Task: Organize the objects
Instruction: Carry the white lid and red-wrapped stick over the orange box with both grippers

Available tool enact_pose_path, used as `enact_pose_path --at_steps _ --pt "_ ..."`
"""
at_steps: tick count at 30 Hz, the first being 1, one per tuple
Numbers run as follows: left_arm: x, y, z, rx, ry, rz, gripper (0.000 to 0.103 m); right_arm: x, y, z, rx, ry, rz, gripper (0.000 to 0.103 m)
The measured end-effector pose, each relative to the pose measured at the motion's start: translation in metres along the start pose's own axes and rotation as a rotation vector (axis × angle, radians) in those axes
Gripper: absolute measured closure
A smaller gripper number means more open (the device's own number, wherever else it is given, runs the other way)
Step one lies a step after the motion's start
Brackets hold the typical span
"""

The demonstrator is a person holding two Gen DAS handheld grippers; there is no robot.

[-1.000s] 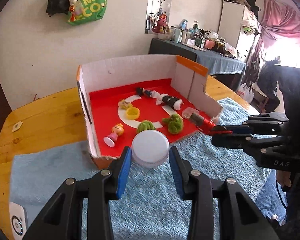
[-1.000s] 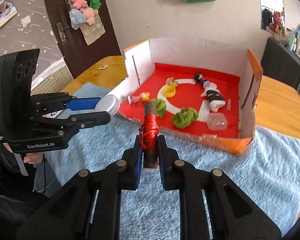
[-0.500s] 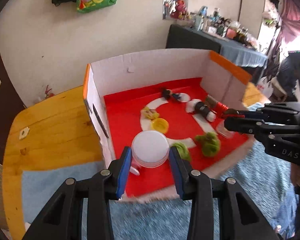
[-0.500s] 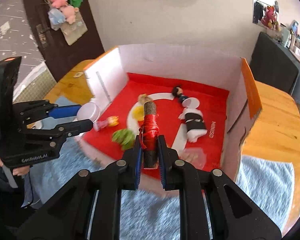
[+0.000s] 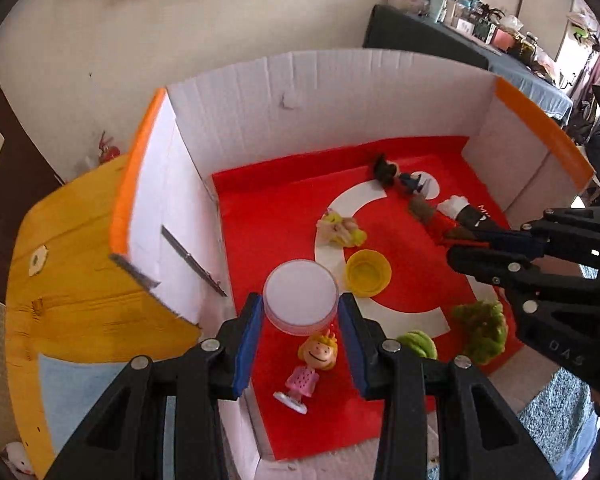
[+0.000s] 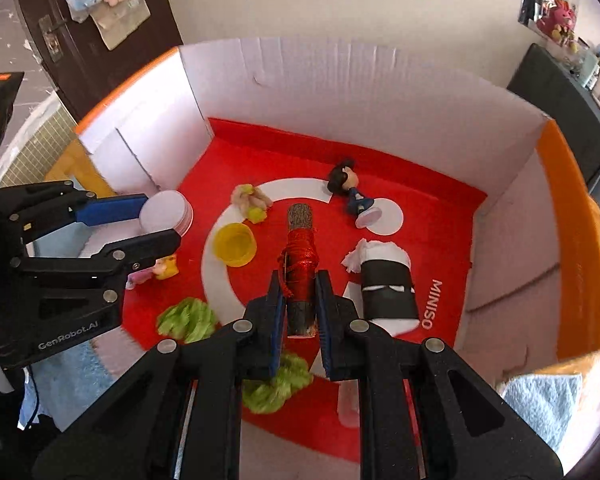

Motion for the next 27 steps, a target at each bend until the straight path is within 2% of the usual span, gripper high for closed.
enact_pose_path --at_steps 11,27 --pt "0.003 -0.005 0.015 0.067 -0.024 -0.023 0.062 -0.013 -0.01 0.013 0.05 -0.013 0.019 0.089" --pt "0.0 -0.01 0.014 0.073 0.0 -0.005 0.062 -0.02 -0.034 0.009 0.098 -0.032 0.026 0.089"
Point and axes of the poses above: each gripper's, at about its wrist camera, not at the fingertips, and z roughly the way its jaws point, x to its left, y to its top, the point moved 9 cm from there along z, roughly the way its jaws point
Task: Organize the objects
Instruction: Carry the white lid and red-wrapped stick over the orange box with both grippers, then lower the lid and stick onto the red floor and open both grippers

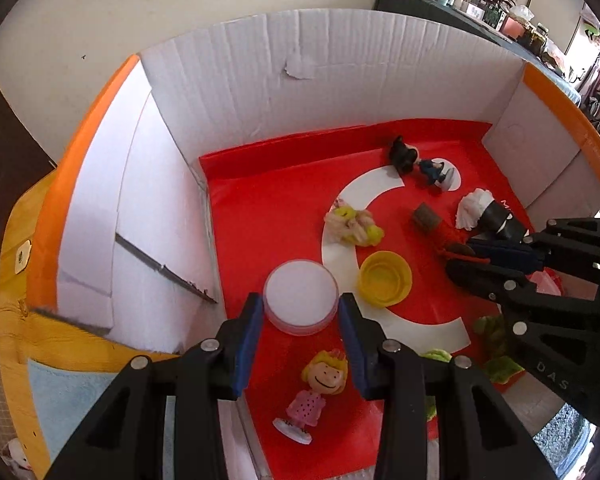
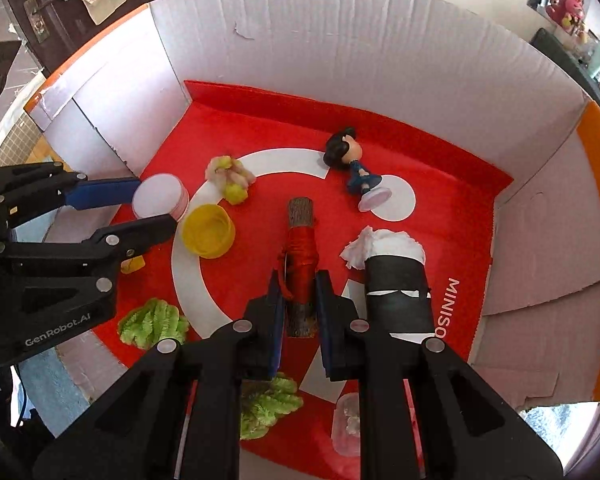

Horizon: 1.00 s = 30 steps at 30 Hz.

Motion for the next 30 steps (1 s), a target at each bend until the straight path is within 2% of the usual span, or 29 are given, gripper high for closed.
enact_pose_path --at_steps 23,24,30 --pt "-0.015 -0.012 -0.009 -0.008 0.0 0.008 0.061 -0.021 -0.039 -0.021 0.009 -0.002 0.022 0.088" --pt "-0.001 -0.018 -0.004 -0.009 -0.003 0.006 0.06 -0.023 -0.042 -0.022 0.01 0.005 0.026 0.088" --pt "-0.006 -0.026 -0.009 -0.016 -0.009 0.007 0.058 -0.031 -0.054 -0.029 0.008 0.022 0.039 0.088"
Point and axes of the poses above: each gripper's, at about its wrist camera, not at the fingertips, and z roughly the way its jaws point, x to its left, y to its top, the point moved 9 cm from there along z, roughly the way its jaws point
